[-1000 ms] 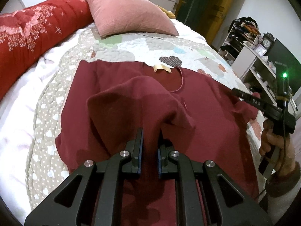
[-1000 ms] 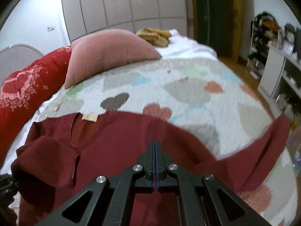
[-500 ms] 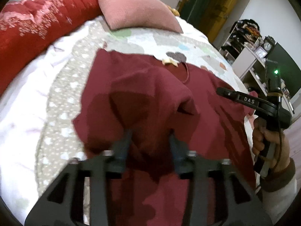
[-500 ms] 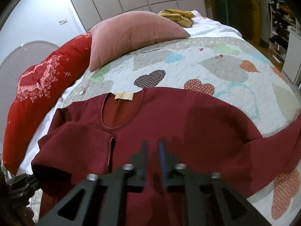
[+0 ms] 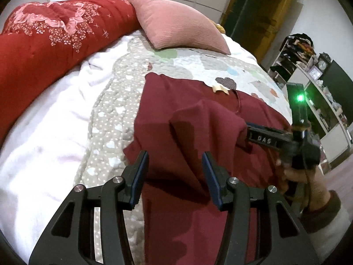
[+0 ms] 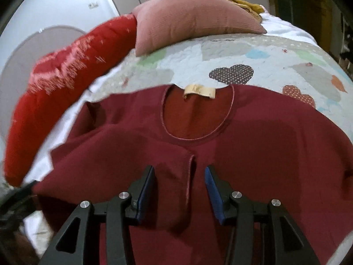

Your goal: Fold small clothes

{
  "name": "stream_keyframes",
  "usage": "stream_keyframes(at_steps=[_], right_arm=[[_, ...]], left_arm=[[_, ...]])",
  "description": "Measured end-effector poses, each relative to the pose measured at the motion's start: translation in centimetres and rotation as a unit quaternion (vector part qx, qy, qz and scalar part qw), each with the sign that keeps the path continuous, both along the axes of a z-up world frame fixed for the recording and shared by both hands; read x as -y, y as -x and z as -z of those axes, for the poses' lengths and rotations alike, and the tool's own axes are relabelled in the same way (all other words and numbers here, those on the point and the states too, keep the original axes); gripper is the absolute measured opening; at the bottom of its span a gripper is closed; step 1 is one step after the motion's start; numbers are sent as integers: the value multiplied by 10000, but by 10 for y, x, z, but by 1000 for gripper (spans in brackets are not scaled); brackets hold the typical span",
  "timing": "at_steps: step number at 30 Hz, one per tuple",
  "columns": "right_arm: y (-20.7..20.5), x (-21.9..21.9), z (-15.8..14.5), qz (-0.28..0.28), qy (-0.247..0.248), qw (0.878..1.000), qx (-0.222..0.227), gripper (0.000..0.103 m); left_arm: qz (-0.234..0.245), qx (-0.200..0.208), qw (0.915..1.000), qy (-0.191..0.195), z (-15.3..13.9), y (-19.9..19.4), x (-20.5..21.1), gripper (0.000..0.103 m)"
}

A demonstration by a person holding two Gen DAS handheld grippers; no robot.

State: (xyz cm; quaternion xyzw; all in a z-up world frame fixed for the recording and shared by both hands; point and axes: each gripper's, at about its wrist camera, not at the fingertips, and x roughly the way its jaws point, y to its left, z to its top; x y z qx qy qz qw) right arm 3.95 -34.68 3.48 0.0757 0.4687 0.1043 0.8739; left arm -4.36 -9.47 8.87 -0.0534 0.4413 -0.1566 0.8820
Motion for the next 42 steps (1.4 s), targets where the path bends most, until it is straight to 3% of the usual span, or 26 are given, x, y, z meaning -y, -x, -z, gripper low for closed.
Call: stream_keyframes(at_steps=[4,7,11,15,20,25,27,29,30,31,32,34,37,42], right_arm=[[-2,-5,0,28,334,9990,293,8],[5,6,-15,119,197,9982,562,4],[23,31,-52,397,494,9912,1162,4],[30,73,-78,806,842,9832,1408,4],[29,120,-66,1440,1248,9757,1085,4],[5,135,-14,1530,1590,9753,26,4],[6,133,-16,1613,1655,9729,16,4],[14,125,-37,1654,1401,9752,438,17],[17,116,-48,1540,1242,9779,680,25],[16,102,-56,1279,1117,9818,846,45],[13,87,-59,937,1001,9864,903,50],[1,48,-58,-19,544,9947,877,50],[-18,-8,-42,-1065,196,9917,691,50],[-42,-83,-8,-2156,866,9709,577,50]], left_arm=[[-92,-78,9999,-55,7,-8,-1,50],[-140,-144,9998,-51,13,-13,-1,50],[-220,-167,9996,-95,17,-17,-2,50],[-362,-301,9985,-294,29,-25,0,50],[-481,-457,9967,-462,45,-30,1,50],[-530,-510,9965,-388,49,-30,-3,50],[-530,-499,9967,-361,49,-29,-5,50],[-535,-495,9967,-345,52,-29,-7,50],[-553,-491,9968,-304,53,-29,-8,50],[-583,-488,9968,-235,54,-29,-9,50],[-613,-485,9968,-180,54,-29,-11,51],[-677,-449,9967,-87,56,-28,-13,53],[-692,-455,9966,-32,58,-29,-14,54],[-628,-454,9970,-14,58,-31,-15,54]])
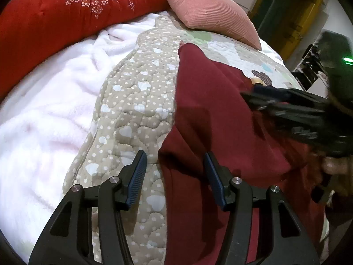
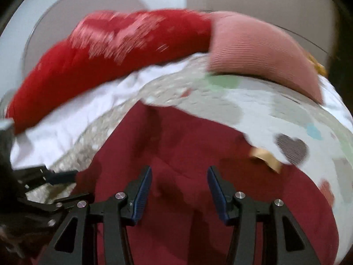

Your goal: Fold small clothes

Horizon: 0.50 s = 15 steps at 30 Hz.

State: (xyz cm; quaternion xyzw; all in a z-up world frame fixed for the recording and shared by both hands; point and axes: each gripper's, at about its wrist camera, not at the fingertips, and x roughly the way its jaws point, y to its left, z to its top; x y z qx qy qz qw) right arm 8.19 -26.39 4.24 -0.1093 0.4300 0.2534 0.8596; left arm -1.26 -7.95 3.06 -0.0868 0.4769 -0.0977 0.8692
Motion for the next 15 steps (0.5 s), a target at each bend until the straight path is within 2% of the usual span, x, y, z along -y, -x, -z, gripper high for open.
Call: stream_keyframes(at_steps=[2,3,5,7,10,12,13,15], right_arm=[[-8,-11,17,-108,246,9995,-155,49],[-11,-13,25,-136,281,9992,-247,45],[-10,-16,29,-263,148,9991,-288,24],[-2,-21,24,-462,272,9984,-160,7],[6,-22,10,-276,541,9978,250,5],[0,-13,2,70,405,9983,414,3],[-6,-8,3,246,361,9982,404,3],[-20,-2,15,491,185,9986,76,3]], left_arm=[[1,10,10000,25,1,0,-1,55],[-11,7,10000,47,2,-1,-2,55],[-27,5,10000,86,1,-3,-2,55],[-30,8,10000,93,1,-5,-2,55],[-33,27,10000,78,1,-8,-1,55],[-57,18,10000,71,2,-9,0,55],[-56,18,10000,56,3,-10,0,55],[-61,6,10000,17,2,-11,1,55]])
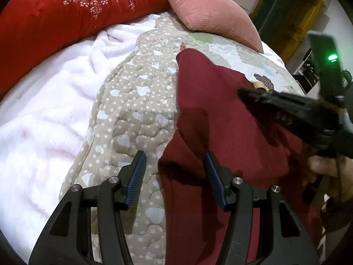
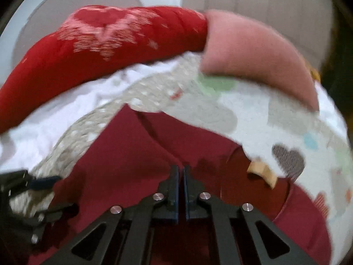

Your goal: Fold small clothes

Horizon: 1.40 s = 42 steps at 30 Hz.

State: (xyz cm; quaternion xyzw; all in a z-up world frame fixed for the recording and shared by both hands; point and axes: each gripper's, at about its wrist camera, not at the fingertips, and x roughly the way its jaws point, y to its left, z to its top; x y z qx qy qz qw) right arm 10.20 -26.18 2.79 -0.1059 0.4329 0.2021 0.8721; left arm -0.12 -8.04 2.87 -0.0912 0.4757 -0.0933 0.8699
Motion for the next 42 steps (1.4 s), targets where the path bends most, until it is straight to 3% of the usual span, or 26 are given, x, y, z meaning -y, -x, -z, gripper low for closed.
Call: stream_keyframes(at_steps=[2,6,8,12,16,18,20,24,27,29,32,37,42], right_arm=[[-2,-2,8,34,68,9999,-75,3],[23,9,-15,180,3,9998,52,4],[46,25,-28,325,-151,9992,189,4],[77,61,-32,872,53,9959,232,4],[90,111,-27,1637,380,9856,177,4],[89,134,-15,1980,317,9796,-81,8],[89,145,-3,1990,204,9795,-253,9],[97,157,-17,1874,-63,9819,-258,10],[102,181,-33,2129,-298,9765,-148,13],[105,209,-43,2509,-161,9679,-50,22],[114,265,-54,3256,-148,9454,53,37],[117,348,-56,4316,-410,9007,-261,41],[96,380,-36,4583,-705,8824,-791,42]], left_arm=[[9,-20,10000,-48,-4,0,1,55],[36,161,9996,-248,-19,7,5,55],[75,354,9990,-249,-31,12,9,55],[286,450,9985,-85,-43,13,26,55],[483,259,9983,196,-34,5,51,55],[560,112,9981,223,-24,-1,61,55],[604,-148,9980,98,-9,-8,74,55],[707,0,9968,-372,-10,-6,89,55],[729,-32,9970,-243,-17,-3,87,55],[756,-2,9970,-153,-22,-1,86,55],[763,64,9969,-170,-26,2,85,55],[773,-67,9970,-74,-20,0,90,55],[786,-91,9968,-137,-18,2,96,55]])
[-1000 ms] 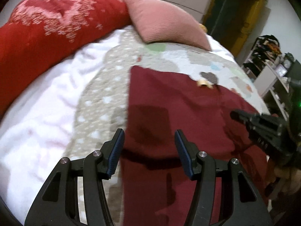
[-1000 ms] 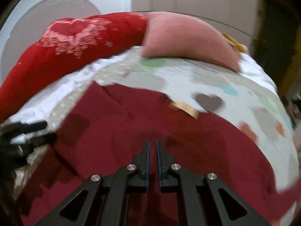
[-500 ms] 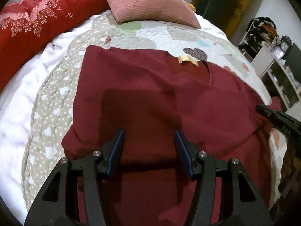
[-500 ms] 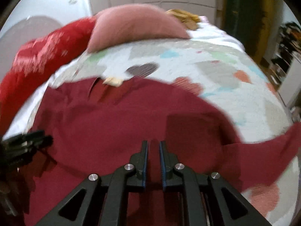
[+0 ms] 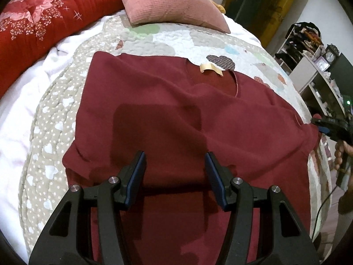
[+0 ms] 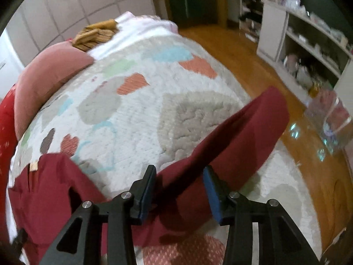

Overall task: Fold small clothes
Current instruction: 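Grasp the sleeve cuff nearest the right gripper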

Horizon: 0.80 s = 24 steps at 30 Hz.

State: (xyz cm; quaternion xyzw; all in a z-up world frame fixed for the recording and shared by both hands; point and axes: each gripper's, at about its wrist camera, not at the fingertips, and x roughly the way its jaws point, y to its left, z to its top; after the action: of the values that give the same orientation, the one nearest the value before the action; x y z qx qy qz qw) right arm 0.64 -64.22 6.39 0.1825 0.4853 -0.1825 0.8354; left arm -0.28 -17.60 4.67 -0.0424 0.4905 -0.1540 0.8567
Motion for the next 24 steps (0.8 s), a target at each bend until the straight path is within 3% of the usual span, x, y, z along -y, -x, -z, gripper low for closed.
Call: stream_keyframes(at_steps=[1,2,4,5,10,13,17,20,24], right_arm=[[-3,3,4,25,-134,9999,20,42],[-5,3,7,-6,-284,9996,92,35],[-5,5,9,-65,-306,9994,174,9],[0,5,6,-84,-288,9992,252,7],[85,6,-29,-277,-317,9936,1048,7],[132,-2,-25,-483,-446,9927,1008,7],[170,-9,7,-572,-906,9923,621,8],[186,-5,7,-354,-209,9987,305,9],[205,16,-27,149,55,9972,735,12]], left_arm=[[16,-5,10000,-6,-1,1,1,55],[26,-7,10000,-9,-2,1,2,55],[56,9,10000,-19,-5,3,4,55],[72,31,10000,-28,-7,4,4,55],[84,77,9999,10,-10,6,7,55],[105,11,9999,123,-9,8,13,55],[248,64,9997,67,-12,15,24,55],[356,115,9993,-77,-14,19,31,55],[369,147,9991,-127,-15,19,33,55]])
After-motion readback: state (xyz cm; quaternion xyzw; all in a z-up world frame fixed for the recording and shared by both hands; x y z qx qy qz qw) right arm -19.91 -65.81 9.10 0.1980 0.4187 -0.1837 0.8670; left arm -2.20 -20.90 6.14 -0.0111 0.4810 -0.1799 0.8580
